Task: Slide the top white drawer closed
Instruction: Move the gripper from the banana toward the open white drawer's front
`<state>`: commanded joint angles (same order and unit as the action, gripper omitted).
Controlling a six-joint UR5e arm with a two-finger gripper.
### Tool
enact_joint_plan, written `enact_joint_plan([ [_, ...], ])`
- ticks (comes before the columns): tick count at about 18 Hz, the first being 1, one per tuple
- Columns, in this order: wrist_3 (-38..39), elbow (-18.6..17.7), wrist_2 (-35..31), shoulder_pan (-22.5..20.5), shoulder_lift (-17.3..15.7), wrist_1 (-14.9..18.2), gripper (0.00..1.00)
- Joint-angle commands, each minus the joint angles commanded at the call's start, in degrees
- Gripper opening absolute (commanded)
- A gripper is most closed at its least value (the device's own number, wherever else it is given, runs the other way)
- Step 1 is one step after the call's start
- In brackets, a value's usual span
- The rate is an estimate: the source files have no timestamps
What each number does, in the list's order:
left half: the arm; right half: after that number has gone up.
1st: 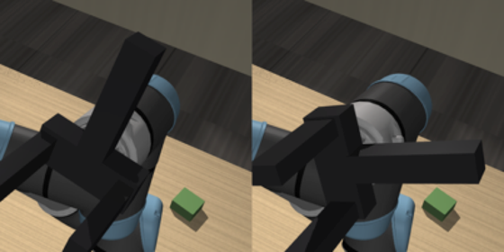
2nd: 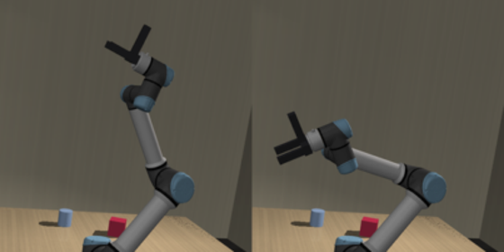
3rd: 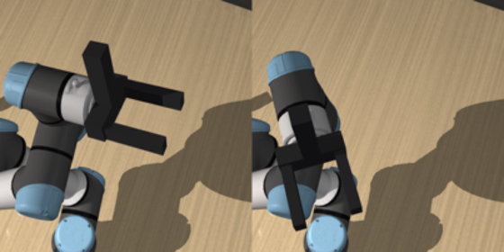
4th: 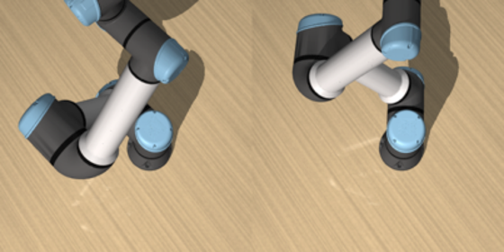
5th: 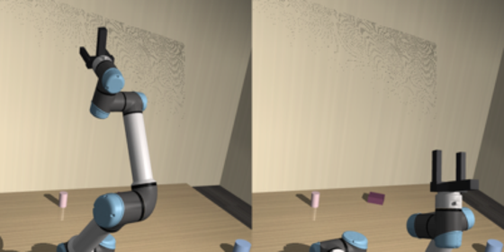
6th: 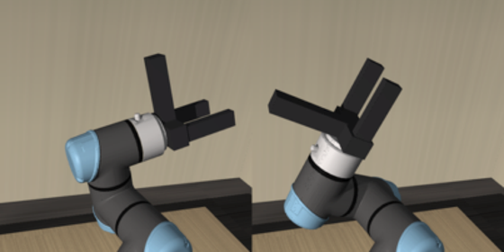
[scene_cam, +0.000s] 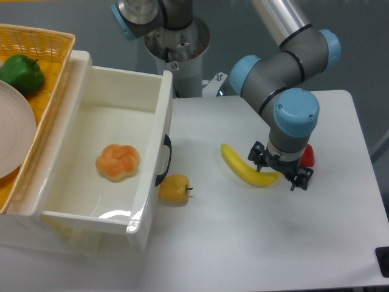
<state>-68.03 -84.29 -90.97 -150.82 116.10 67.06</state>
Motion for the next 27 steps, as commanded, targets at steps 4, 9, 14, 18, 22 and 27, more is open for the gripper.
enact_joint_plan([
  [4,1.1,0.3,0.7,0.0,0.1,0.0,1.0],
  [9,8.3,-1.3,3.2,0.7,-0.7,0.1,0.88],
  [14,14.9,-3.6,10.3,1.7,-3.1,0.4,0.28],
  [18,22.9,-5.4,14.1,4.1,-4.4,0.6,0.24],
  [22,26.2,-6.3,21.0,4.4,-4.7,2.6,0.13],
  [27,25.1,-6.8,29.0,4.4,-4.8,6.5,0.0],
])
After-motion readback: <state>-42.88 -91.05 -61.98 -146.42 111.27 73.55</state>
